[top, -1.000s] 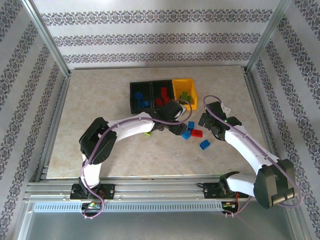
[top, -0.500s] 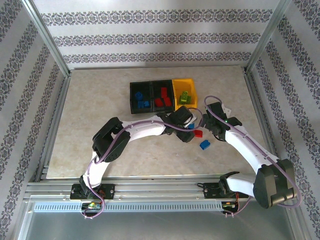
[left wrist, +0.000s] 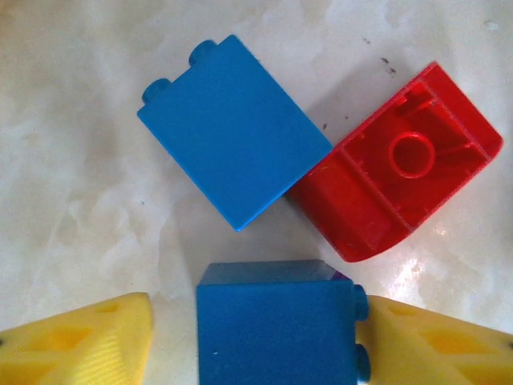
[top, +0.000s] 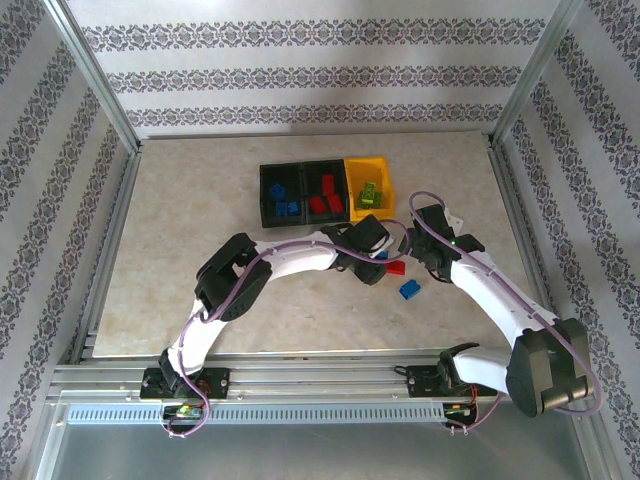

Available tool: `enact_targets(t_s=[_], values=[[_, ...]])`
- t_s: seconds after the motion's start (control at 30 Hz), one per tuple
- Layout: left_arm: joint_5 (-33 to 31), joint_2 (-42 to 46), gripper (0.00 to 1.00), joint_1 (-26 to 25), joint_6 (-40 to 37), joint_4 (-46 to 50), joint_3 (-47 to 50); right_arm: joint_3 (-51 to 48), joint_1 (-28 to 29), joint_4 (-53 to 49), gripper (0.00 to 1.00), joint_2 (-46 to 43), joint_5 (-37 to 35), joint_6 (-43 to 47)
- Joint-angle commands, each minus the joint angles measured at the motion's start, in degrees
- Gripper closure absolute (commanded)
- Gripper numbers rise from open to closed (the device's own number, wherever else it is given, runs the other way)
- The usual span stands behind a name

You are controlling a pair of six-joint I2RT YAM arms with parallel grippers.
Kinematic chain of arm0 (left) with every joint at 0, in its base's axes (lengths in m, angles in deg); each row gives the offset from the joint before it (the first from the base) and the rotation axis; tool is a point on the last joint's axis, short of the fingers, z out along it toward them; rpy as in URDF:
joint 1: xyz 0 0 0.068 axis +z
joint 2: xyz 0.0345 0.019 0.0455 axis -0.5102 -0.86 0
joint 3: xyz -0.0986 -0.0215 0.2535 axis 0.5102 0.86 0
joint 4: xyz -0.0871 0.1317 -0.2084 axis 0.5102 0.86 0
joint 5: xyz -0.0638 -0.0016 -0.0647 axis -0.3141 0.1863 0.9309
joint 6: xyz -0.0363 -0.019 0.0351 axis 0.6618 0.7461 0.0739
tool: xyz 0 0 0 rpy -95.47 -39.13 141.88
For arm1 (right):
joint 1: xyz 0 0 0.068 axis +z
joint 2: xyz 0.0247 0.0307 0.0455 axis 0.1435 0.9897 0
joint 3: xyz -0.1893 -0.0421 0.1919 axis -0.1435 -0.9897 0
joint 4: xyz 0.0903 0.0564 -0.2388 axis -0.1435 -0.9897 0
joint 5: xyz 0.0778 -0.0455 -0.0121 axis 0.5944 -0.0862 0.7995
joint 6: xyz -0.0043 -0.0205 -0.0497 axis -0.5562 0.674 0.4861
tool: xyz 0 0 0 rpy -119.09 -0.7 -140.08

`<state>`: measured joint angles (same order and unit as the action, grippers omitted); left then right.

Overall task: Sort the legos into containers by color
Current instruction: Pick up the lego from the center of the table, then place the lego in the container.

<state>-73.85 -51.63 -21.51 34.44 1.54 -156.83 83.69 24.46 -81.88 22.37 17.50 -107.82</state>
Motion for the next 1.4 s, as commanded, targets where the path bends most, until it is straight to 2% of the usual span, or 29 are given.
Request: enact_targets(t_s=[0.0,0.3,0.63,0.87,1.07,1.23,1.37], values=[[-0.5,-1.7,0.37,-1.0,0.0,2.0,-1.9,-0.6,-0.4,-0.1,0.02,-1.2,0.2,-1.2],[-2.3,-0.8,0.53,-1.0,1.3,1.9,-1.1,-0.8,-0.6,-0.1,0.01,-1.8,0.2,-1.3],[-4.4,5.9,0.54,0.7,7.4,-1.6,6.3,-1.1,-0.7,-0.1,0.02,-1.9,0.7,-1.3],[-5.3,15.1,0.54,7.8,13.3,-4.8,15.3,-1.7,-0.8,0.2,0.02,-2.0,0.8,-1.3],[-7.5,21.8,0.54,15.9,14.5,-5.4,20.7,-1.8,-0.8,0.4,0.02,-1.8,0.9,-1.3],[-10.1,23.6,0.54,22.0,13.1,-4.8,20.4,-1.5,-0.8,0.6,0.02,-1.6,1.3,-1.4],[-10.8,21.5,0.54,25.6,11.6,-4.0,16.7,-1.2,-0.8,0.5,0.02,-1.5,1.5,-1.4]])
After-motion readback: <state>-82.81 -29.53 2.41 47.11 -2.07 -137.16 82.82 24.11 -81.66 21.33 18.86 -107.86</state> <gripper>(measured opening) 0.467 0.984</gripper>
